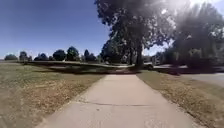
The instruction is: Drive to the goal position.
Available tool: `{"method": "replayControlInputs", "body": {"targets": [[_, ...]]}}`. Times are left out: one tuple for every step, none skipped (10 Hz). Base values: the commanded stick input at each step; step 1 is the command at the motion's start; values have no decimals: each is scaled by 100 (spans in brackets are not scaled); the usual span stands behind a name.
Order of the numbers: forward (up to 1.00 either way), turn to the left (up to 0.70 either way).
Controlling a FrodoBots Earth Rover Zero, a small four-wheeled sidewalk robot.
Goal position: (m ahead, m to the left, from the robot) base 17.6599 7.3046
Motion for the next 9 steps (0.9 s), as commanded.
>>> {"method": "replayControlInputs", "body": {"targets": [[85,-3],[85,-13],[85,-32],[85,-19],[85,-4],[85,0],[85,0],[85,0],[85,0]]}}
